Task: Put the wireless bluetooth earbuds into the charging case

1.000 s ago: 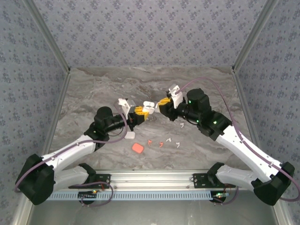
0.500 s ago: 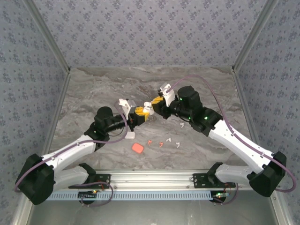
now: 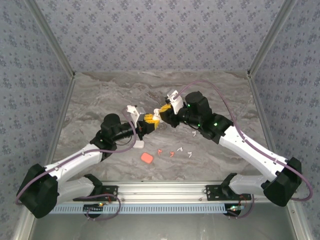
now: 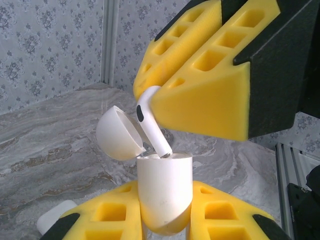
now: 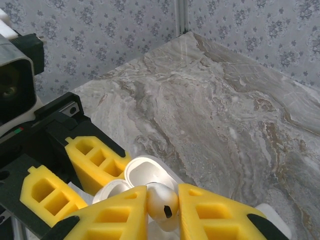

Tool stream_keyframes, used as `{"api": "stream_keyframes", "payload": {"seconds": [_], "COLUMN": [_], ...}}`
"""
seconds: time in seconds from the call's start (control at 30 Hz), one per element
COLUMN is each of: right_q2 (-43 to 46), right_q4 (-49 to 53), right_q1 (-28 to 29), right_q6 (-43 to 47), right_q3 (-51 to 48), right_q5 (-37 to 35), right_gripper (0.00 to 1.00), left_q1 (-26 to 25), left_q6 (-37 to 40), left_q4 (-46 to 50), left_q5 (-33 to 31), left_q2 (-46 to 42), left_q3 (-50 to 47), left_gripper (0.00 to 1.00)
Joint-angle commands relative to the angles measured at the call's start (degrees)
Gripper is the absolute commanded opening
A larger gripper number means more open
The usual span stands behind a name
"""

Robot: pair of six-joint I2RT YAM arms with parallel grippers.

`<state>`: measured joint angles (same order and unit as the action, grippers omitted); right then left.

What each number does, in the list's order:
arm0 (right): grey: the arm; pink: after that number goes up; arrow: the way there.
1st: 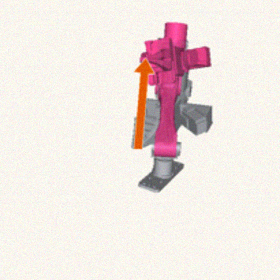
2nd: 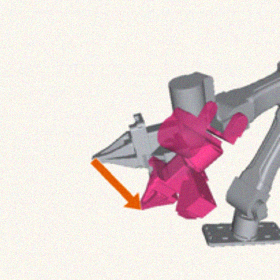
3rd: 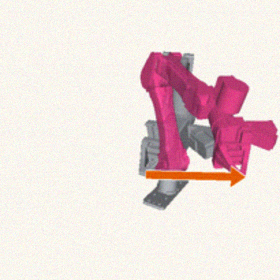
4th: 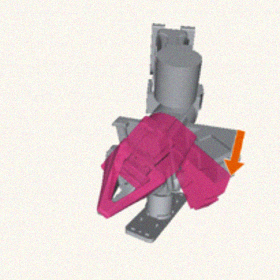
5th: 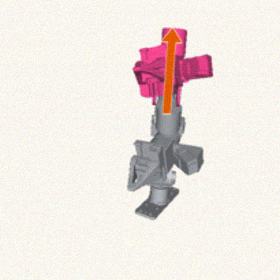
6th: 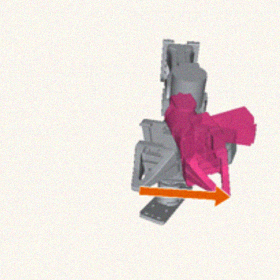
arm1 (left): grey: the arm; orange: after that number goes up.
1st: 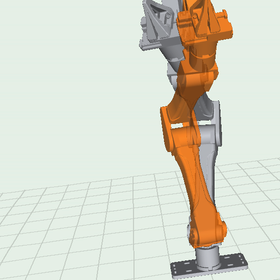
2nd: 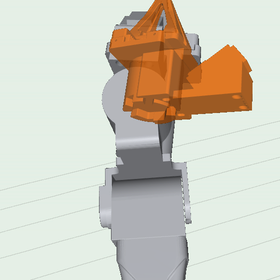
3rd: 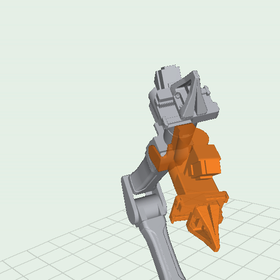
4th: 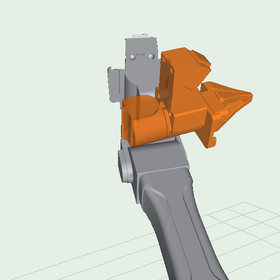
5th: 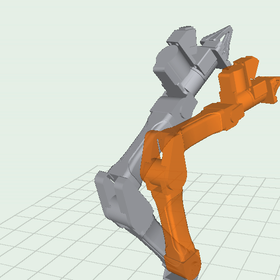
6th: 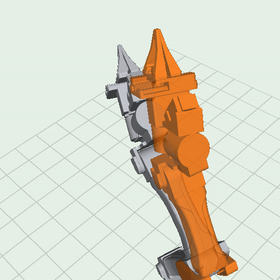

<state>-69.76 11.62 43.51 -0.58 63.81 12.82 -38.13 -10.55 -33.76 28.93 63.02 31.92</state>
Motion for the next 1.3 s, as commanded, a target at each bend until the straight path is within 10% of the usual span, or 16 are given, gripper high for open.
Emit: {"api": "stream_keyframes", "payload": {"seconds": [0.0, 0.37, 0.77, 1.27], "right_q2": [-0.60, -0.99, 2.54, -4.91], "right_q4": [-0.85, 4.43, 6.60, 24.96], "right_q1": [0.44, -0.12, -7.67, -23.31], "right_q6": [-0.09, 0.28, -5.01, -12.25], "right_q3": [2.30, 3.98, 8.14, -0.71], "right_q5": [2.44, 8.02, 12.75, -3.59], "right_gripper": [0.22, 0.24, 0.54, 0.60], "left_q1": [-0.55, -0.62, -0.63, -0.63], "left_q6": [-0.06, -0.02, 0.26, 0.89], "left_q4": [-3.06, -3.49, -3.88, -5.45], "left_q5": [1.17, 1.05, 0.80, -0.71], "left_q2": [0.17, 0.07, -0.06, -0.97], "left_q3": [2.14, 2.13, 2.08, 1.48], "left_gripper": [0.00, 0.00, 0.00, 0.00]}}
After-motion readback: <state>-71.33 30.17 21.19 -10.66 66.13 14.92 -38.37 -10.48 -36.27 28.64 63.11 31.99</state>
